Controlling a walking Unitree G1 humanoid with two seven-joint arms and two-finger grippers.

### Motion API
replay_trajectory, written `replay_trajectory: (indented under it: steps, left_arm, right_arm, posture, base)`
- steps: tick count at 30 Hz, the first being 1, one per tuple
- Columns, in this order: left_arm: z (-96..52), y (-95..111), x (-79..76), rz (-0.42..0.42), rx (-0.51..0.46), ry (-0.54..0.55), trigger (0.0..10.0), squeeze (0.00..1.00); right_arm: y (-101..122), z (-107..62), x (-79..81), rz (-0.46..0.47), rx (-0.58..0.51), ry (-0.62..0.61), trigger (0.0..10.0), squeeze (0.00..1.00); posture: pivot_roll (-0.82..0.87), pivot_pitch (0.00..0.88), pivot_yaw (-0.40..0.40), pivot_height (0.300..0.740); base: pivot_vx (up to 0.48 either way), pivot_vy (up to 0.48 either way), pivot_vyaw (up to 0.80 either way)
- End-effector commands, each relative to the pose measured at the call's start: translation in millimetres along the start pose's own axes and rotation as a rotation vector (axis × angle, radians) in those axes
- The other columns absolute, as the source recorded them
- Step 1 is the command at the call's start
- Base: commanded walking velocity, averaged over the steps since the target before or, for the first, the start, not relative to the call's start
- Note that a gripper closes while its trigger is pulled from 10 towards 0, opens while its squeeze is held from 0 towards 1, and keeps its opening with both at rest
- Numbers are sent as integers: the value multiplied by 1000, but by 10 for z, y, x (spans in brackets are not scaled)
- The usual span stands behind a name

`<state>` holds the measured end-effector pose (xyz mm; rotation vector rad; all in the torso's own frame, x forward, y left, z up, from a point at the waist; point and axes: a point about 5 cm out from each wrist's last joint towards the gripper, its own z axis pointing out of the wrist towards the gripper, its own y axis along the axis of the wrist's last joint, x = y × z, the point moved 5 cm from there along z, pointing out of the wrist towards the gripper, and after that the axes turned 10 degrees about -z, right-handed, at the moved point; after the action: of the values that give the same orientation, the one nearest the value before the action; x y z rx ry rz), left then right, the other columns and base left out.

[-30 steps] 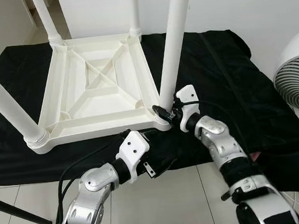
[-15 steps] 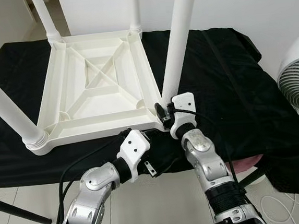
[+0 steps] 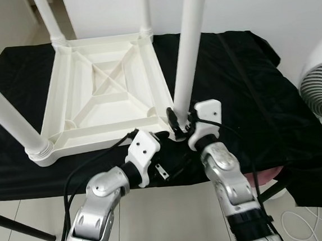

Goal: Building children table

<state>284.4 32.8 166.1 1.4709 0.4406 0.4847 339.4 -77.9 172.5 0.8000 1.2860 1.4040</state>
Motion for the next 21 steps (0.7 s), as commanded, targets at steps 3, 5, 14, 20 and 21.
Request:
replay_trajectory:
  steps: [3, 5, 14, 20, 21]
  left_arm:
    - [19, 45, 372, 5, -6, 232, 10000, 0]
    - [26, 29, 537, 40, 28, 268, 10000, 0]
    - [-35, -165, 846, 143, 178, 295, 10000, 0]
    - [-56, -206, 803, 136, 188, 241, 10000, 0]
    - [-56, -206, 803, 136, 188, 241, 10000, 0]
  right_arm:
    - [10, -148, -89, -18, -22, 23, 10000, 0]
    - [-102, -240, -190, -46, 19, 27, 10000, 0]
    - [-176, -395, -379, -86, 58, 30, 10000, 0]
    - [-140, -400, -426, -78, 42, 17, 10000, 0]
    - [-140, -400, -426, -78, 42, 17, 10000, 0]
  posture:
    - [-67, 67, 0, 740]
    - [-87, 72, 17, 740]
    - [-122, 80, 49, 740]
    - [-139, 82, 68, 740]
    - [-139, 82, 68, 740]
  base:
    - [0, 0, 0]
    - [0, 0, 0]
    - [0, 0, 0]
    - [0, 0, 0]
    - [0, 0, 0]
